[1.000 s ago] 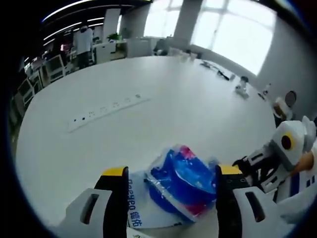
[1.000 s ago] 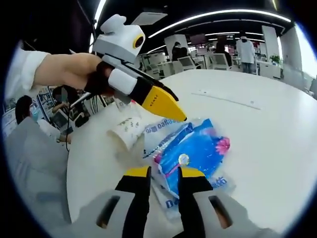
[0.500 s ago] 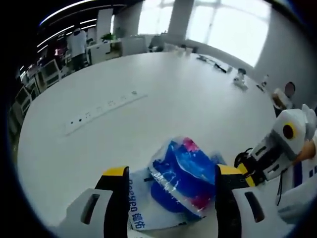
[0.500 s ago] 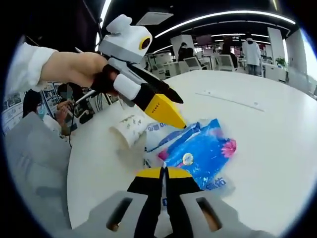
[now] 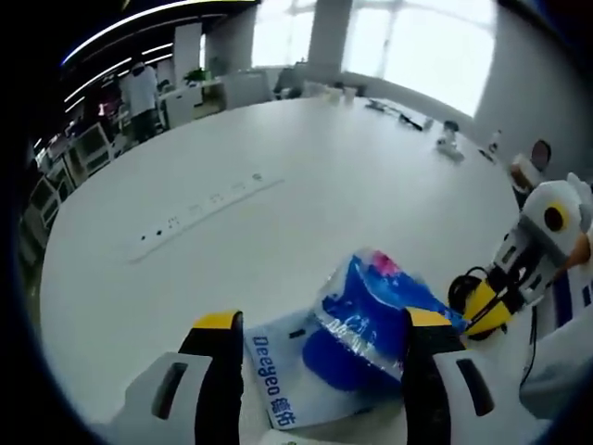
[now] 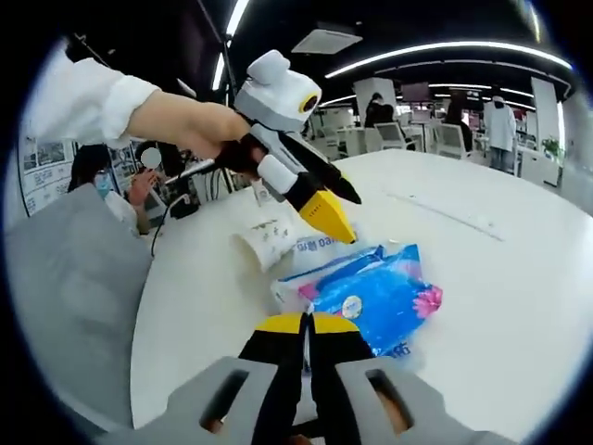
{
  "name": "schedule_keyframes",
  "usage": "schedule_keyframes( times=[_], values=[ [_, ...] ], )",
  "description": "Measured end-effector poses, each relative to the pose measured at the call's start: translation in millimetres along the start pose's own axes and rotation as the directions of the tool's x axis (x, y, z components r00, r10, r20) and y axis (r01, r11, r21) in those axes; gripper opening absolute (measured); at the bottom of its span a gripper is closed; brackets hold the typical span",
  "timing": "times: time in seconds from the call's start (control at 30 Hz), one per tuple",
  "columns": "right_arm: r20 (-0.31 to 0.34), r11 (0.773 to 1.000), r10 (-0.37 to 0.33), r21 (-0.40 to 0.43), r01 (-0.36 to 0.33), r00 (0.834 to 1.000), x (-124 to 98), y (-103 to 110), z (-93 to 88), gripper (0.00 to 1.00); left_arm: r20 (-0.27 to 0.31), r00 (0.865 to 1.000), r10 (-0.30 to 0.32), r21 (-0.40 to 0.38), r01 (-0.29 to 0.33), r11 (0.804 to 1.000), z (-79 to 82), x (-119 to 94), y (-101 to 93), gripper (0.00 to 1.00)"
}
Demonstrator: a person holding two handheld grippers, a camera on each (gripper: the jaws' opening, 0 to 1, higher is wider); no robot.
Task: Arrange the tabletop items into an orderly group along one side of the table until the central work area is clear of visible clutter.
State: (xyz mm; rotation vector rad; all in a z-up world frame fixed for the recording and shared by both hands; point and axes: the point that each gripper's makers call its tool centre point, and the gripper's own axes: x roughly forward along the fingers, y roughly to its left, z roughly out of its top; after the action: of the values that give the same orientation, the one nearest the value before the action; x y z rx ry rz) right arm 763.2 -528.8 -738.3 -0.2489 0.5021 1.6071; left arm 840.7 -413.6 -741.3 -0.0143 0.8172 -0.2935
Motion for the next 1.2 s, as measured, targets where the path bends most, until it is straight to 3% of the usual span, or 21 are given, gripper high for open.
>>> schedule_keyframes(
  times=[0.3, 0.4, 0.5, 0.67, 0.87, 1.03, 1.13, 1.2],
  values=[
    [0.014, 0.983, 0.114, -0.145, -0.111, 0.993, -17.4, 19.5, 8.2, 0.0, 0.005, 0.999, -0.044, 0.032, 0.044, 0.999, 0.1, -0.6, -9.1, 0.65],
    [0.022, 0.98, 0.129, -0.157, -0.124, 0.991, -23.7, 20.8, 11.2, 0.0, -0.003, 0.999, -0.046, 0.105, 0.046, 0.993, -1.3, -4.6, -10.9, 0.62],
    [0.036, 0.977, 0.144, -0.166, -0.137, 0.989, -28.5, 22.4, 15.1, 0.0, -0.007, 0.993, -0.119, 0.088, 0.119, 0.989, -3.1, -7.4, -24.4, 0.62],
    [0.055, 0.967, 0.187, -0.187, -0.174, 0.981, -37.1, 30.5, 23.9, 0.0, 0.01, 0.986, -0.168, 0.111, 0.166, 0.98, 2.0, -14.0, -34.4, 0.57],
    [0.054, 0.96, 0.21, -0.199, -0.196, 0.976, -40.8, 34.8, 26.1, 0.0, 0.01, 0.972, -0.234, 0.121, 0.231, 0.965, 2.0, -15.5, -49.1, 0.39],
    [0.055, 0.96, 0.214, -0.199, -0.199, 0.975, -41.2, 36.2, 26.4, 0.0, -0.007, 0.961, -0.277, 0.112, 0.276, 0.955, -0.6, -16.9, -57.8, 0.09],
    [0.051, 0.96, 0.213, -0.197, -0.199, 0.976, -41.9, 36.6, 25.2, 0.0, -0.03, 0.954, -0.298, 0.111, 0.299, 0.948, -5.9, -19.9, -64.3, 0.03],
    [0.038, 0.961, 0.206, -0.198, -0.195, 0.978, -42.7, 35.7, 20.9, 0.0, -0.037, 0.954, -0.297, 0.081, 0.299, 0.951, -7.6, -18.7, -58.5, 0.0]
  ],
)
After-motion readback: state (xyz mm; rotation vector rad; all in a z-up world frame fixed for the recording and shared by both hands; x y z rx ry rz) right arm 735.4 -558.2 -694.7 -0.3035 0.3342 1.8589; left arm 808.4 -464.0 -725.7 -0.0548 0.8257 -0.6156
